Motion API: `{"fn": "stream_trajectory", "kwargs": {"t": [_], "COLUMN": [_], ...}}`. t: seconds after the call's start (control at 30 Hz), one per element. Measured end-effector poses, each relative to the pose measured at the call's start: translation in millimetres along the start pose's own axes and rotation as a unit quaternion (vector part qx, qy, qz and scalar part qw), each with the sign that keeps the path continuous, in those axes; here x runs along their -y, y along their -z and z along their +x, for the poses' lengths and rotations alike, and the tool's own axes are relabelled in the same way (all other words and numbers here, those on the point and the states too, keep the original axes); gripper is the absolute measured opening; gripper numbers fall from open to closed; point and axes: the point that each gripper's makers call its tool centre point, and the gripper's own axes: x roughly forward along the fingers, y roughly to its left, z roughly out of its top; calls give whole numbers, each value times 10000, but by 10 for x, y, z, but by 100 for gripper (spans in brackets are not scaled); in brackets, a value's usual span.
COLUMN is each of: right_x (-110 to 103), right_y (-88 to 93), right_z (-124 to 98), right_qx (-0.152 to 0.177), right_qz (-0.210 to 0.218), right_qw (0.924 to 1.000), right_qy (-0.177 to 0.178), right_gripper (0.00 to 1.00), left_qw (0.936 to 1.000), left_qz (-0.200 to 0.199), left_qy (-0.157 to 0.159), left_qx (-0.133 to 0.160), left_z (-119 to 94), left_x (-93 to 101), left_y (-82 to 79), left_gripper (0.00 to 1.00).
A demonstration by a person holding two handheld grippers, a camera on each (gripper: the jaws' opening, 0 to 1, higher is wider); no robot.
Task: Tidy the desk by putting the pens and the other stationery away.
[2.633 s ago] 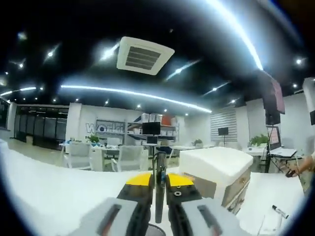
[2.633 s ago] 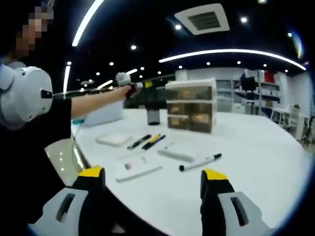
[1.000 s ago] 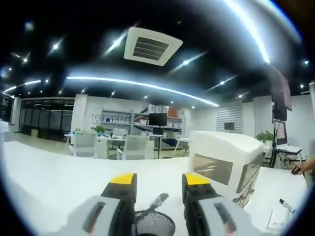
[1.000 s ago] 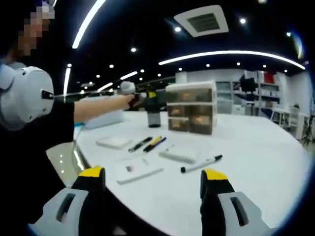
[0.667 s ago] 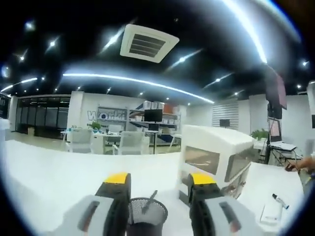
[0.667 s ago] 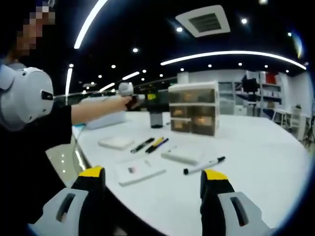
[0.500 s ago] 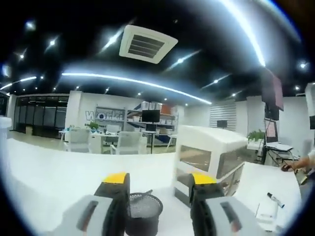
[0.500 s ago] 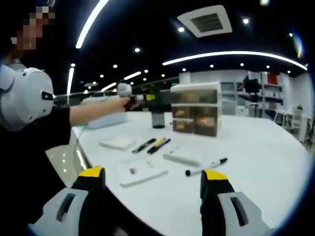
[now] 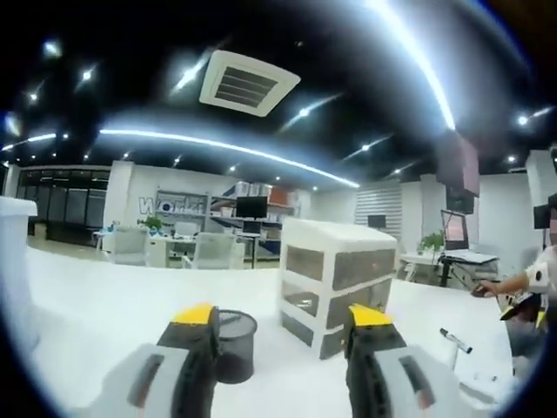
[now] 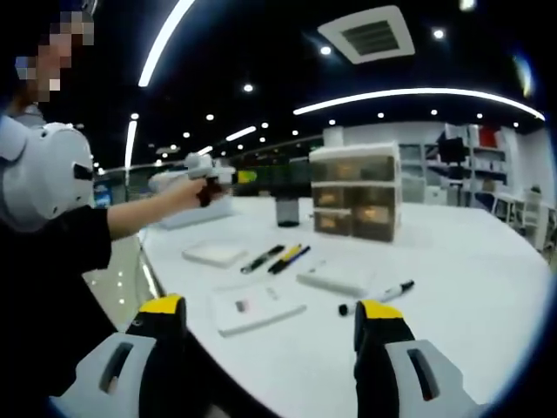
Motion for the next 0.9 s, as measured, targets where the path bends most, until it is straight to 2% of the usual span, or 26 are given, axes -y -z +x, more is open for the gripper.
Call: {"fn": "stream_trajectory", "kwargs": {"t": [0.2, 0.33, 0.63, 0.9], "right_x": [-14, -15, -9, 4], "right_y": [2, -13, -25, -39], "right_z": [16, 19, 38, 55], "right_qx": [13, 44, 83, 118], "right_qz": [21, 38, 78, 97], "right_qw": [10000, 10000, 9999, 9999], "right_qy": [-34, -43, -68, -72], "right_gripper": [75, 75, 75, 75], "left_qw": [9998, 9993, 9985, 9986], "left_qz": [-184, -347, -482, -400], "left_qy": [47, 98, 248, 342], "left_qx": [34, 76, 59, 46], "left_z": [-287, -510, -980, -1403], "left_x": [-17, 43, 286, 576], "left_y": [125, 213, 402, 530], "left_gripper": [63, 65, 72, 74]}}
